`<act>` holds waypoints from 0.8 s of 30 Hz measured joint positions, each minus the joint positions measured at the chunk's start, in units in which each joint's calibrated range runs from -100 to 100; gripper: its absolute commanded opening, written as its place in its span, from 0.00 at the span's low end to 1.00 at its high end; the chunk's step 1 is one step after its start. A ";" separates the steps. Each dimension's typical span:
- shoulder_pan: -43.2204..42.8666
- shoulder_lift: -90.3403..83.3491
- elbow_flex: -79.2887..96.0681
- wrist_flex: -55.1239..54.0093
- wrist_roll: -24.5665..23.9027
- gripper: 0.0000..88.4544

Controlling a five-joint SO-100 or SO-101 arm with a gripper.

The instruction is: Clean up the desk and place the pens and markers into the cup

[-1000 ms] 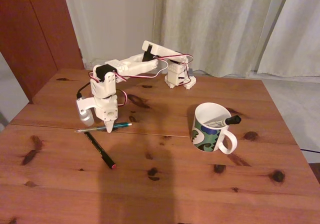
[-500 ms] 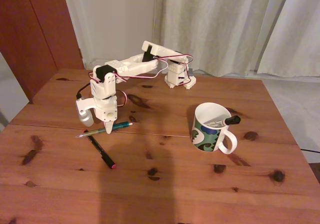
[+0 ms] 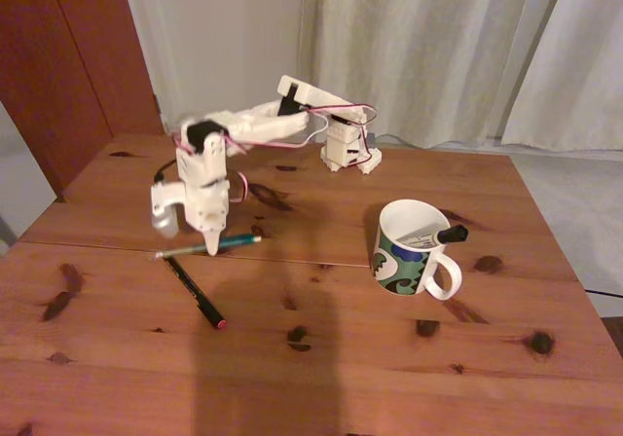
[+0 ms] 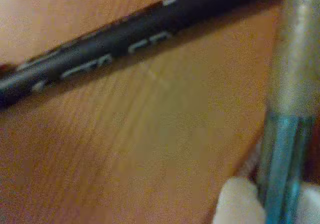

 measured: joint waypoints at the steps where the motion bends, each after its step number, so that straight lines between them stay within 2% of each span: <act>1: 0.00 -1.69 0.00 1.49 0.00 0.01; 6: -1.32 -8.39 0.00 7.13 0.00 0.01; 11: -2.86 -14.83 3.23 7.80 -0.15 0.01; 18: -3.52 -24.83 14.27 7.80 -0.15 0.01; 24: -7.92 -34.75 26.07 7.80 -0.15 0.01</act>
